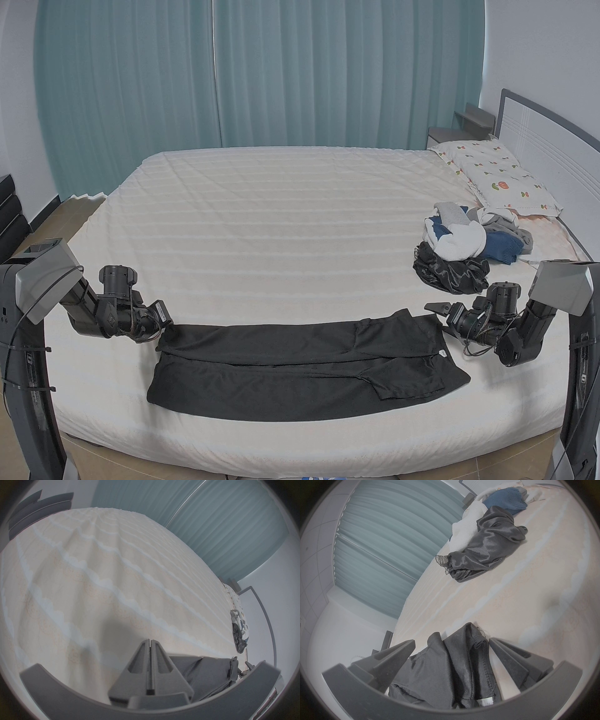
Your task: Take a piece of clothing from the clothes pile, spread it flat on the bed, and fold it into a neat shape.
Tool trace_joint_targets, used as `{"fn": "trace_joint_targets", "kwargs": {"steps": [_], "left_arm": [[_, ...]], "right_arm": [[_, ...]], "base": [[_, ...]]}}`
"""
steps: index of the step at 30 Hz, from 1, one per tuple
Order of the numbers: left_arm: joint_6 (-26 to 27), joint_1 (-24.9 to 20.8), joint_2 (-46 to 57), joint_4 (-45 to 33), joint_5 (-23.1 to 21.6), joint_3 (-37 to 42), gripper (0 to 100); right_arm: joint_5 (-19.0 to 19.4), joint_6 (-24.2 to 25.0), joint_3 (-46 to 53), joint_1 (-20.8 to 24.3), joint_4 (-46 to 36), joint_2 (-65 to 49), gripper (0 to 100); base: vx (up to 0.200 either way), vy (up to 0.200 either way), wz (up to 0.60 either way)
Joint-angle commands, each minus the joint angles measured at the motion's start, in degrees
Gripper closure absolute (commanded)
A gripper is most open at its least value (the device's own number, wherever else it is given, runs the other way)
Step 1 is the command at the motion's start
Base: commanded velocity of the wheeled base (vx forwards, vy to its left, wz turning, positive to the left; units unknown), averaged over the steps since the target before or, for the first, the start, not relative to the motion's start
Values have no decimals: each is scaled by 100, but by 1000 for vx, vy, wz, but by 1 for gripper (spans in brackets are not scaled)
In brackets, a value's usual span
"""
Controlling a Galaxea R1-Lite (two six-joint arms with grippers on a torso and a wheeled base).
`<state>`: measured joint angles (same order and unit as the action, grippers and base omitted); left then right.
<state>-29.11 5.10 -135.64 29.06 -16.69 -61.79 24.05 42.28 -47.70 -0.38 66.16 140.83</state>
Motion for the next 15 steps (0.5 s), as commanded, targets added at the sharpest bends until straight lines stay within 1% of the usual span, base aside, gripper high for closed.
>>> {"fn": "trace_joint_targets", "kwargs": {"steps": [1, 8, 15], "left_arm": [[-51, 62, 3, 91, -1, 1, 100], [-323, 141, 12, 328, -10, -8, 100], [-341, 141, -32, 328, -19, -43, 100]], "right_arm": [[-6, 9, -117, 3, -59, 59, 0], [-111, 0, -319, 29, -200, 182, 0], [-120, 9, -345, 29, -191, 164, 0]], "base": [[0, 0, 0], [0, 0, 0], [0, 0, 0]]}}
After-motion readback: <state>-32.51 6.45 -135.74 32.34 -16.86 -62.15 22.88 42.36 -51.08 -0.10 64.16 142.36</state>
